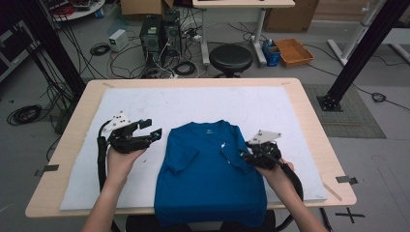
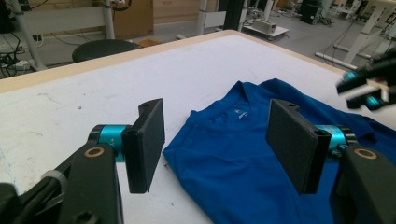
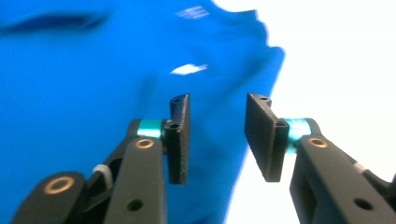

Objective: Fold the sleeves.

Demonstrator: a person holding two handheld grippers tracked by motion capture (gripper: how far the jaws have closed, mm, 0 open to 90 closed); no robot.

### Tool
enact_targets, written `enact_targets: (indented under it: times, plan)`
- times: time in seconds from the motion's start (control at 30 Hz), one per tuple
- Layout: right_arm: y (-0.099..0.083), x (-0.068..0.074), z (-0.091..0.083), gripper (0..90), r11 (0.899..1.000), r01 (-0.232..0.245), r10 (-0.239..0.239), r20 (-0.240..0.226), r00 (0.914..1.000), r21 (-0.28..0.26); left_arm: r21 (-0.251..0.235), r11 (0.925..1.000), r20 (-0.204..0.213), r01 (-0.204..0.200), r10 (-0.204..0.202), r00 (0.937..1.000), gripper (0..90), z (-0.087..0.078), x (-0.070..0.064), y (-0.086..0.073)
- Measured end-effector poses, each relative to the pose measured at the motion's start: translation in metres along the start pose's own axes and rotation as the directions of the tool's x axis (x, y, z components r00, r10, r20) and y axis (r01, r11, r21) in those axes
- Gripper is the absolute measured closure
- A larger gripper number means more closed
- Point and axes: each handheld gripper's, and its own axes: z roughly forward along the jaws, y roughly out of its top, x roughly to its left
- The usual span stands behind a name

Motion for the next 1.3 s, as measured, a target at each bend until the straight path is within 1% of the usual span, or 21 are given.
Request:
enact_targets:
  times: [0.03,0.1,0.13,0.2,0.23,0.3,0.37,0.43,0.47,0.53,0.67,0.77,0.83,0.9,1.03,1.1,1.17,1.2,1.23,1.27,1.3]
  plan:
    - [0.003,-0.007,0.003,58.8,0.999,-0.040,0.040,0.012,0.9991,-0.002,0.004,1.0000,-0.001,0.000,0.000,1.0000,37.5,0.000,0.000,0.000]
    - [0.009,-0.022,0.012,58.7,0.993,-0.121,0.121,0.013,0.9926,-0.007,0.004,1.0000,0.002,0.002,-0.002,1.0000,37.5,0.002,0.000,-0.001]
    - [0.012,-0.027,0.017,59.1,0.989,-0.146,0.146,0.022,0.9890,0.000,0.005,1.0000,0.000,0.002,-0.002,1.0000,37.5,0.002,-0.001,-0.001]
    - [0.018,-0.033,0.026,60.7,0.986,-0.168,0.168,0.016,0.9856,0.008,0.009,1.0000,0.001,0.000,0.000,1.0000,37.5,0.002,-0.001,-0.002]
    - [0.021,-0.033,0.029,62.2,0.986,-0.165,0.165,0.016,0.9862,-0.004,0.008,1.0000,0.002,0.001,-0.001,1.0000,37.5,0.002,0.000,-0.002]
    - [0.027,-0.023,0.029,65.3,0.994,-0.104,0.103,-0.032,0.9942,-0.036,0.007,1.0000,-0.002,0.006,-0.006,1.0000,37.5,0.002,0.000,-0.003]
    - [0.031,-0.010,0.032,65.4,0.998,-0.065,0.064,-0.077,0.9950,-0.017,0.010,0.9999,-0.002,0.009,-0.009,1.0000,37.5,0.003,0.002,-0.003]
    - [0.032,0.004,0.036,65.4,1.000,-0.024,0.025,-0.095,0.9952,0.010,0.014,0.9999,-0.002,0.004,-0.004,1.0000,37.5,0.003,0.001,-0.003]
    - [0.031,0.010,0.039,65.3,1.000,-0.018,0.020,-0.112,0.9935,0.017,0.012,0.9999,0.000,0.003,-0.003,1.0000,37.5,0.003,0.001,-0.003]
    - [0.029,0.018,0.043,65.3,1.000,-0.013,0.016,-0.112,0.9935,0.029,0.009,0.9999,-0.001,0.007,-0.007,1.0000,37.5,0.003,0.000,-0.003]
    - [0.027,0.025,0.057,66.6,0.997,0.000,0.007,-0.096,0.9954,0.077,0.015,0.9999,0.005,0.007,-0.007,1.0000,37.4,0.004,-0.001,-0.003]
    - [0.027,0.027,0.066,82.1,0.993,0.015,-0.004,-0.092,0.9957,0.121,0.019,0.9998,0.006,0.006,-0.006,1.0000,37.4,0.004,-0.002,-0.003]
    - [0.028,0.029,0.067,88.6,0.993,0.031,-0.020,-0.097,0.9951,0.118,0.019,0.9998,0.004,0.008,-0.008,1.0000,37.4,0.005,-0.001,-0.004]
    - [0.030,0.031,0.065,89.4,0.995,0.035,-0.024,-0.114,0.9932,0.096,0.023,0.9997,0.005,0.011,-0.011,0.9999,37.4,0.006,-0.001,-0.004]
    - [0.032,0.037,0.059,89.1,0.996,0.075,-0.067,-0.149,0.9866,0.049,0.030,0.9995,0.005,0.006,-0.006,1.0000,37.4,0.008,-0.001,-0.006]
    - [0.032,0.034,0.054,81.7,0.998,0.062,-0.058,-0.166,0.9844,0.015,0.033,0.9994,0.005,0.010,-0.010,0.9999,37.4,0.008,-0.002,-0.006]
    - [0.032,0.025,0.045,75.0,0.999,0.020,-0.027,-0.168,0.9855,-0.040,0.037,0.9993,0.005,0.009,-0.009,0.9999,37.4,0.008,-0.001,-0.006]
    - [0.032,0.018,0.039,71.4,0.998,-0.001,-0.008,-0.144,0.9895,-0.065,0.039,0.9992,-0.001,0.008,-0.008,1.0000,37.4,0.008,-0.001,-0.006]
    - [0.031,0.009,0.035,71.1,0.996,-0.034,0.024,-0.111,0.9935,-0.086,0.039,0.9992,-0.003,0.007,-0.007,1.0000,37.4,0.008,-0.001,-0.006]
    - [0.030,-0.003,0.030,70.9,0.992,-0.080,0.071,-0.087,0.9937,-0.101,0.037,0.9993,-0.004,0.009,-0.009,1.0000,37.4,0.009,0.000,-0.007]
    - [0.028,-0.014,0.028,70.4,0.986,-0.130,0.125,-0.053,0.9907,-0.105,0.039,0.9992,-0.007,0.012,-0.012,0.9999,37.4,0.009,0.000,-0.007]
